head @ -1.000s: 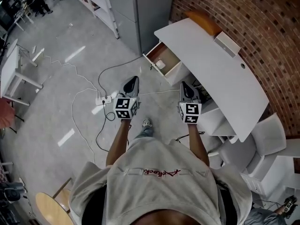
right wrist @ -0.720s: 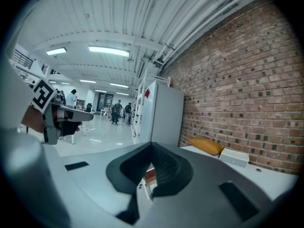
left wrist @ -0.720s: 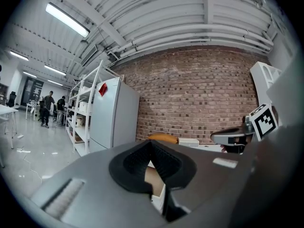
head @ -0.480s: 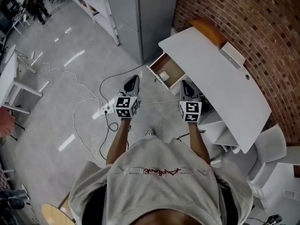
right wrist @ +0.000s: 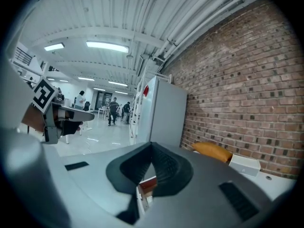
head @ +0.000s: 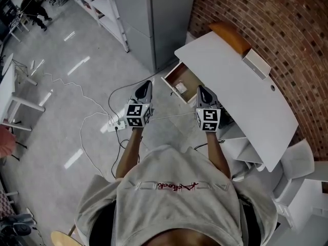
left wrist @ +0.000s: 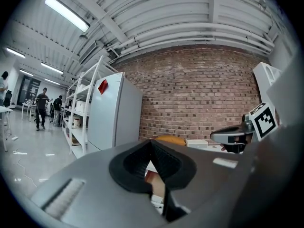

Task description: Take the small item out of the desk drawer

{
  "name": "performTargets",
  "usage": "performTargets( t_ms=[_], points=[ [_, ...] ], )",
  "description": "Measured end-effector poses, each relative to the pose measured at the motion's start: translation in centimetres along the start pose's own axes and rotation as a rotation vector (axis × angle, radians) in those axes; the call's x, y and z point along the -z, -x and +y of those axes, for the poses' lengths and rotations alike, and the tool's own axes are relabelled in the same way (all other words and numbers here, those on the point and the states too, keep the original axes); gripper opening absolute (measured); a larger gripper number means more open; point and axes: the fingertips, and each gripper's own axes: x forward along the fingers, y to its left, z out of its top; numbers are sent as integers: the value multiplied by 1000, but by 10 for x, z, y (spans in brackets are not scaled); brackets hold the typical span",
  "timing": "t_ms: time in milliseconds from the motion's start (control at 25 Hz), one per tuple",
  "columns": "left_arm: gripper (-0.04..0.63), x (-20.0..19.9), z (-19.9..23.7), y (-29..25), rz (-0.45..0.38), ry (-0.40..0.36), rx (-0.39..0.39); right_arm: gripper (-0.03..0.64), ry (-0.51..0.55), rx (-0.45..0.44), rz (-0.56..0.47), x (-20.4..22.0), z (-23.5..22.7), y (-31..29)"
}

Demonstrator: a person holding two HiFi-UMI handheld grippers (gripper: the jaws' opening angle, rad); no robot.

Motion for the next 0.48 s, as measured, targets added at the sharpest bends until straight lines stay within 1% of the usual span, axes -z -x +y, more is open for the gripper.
performTargets(
  t_ms=[240, 480],
  points=[
    [9, 5, 6, -20, 11, -1, 23, 11, -12, 19, 20, 10, -5, -14],
    [9, 14, 1, -33, 37, 4, 43, 11, -25, 28, 48, 21, -12, -18]
  ],
)
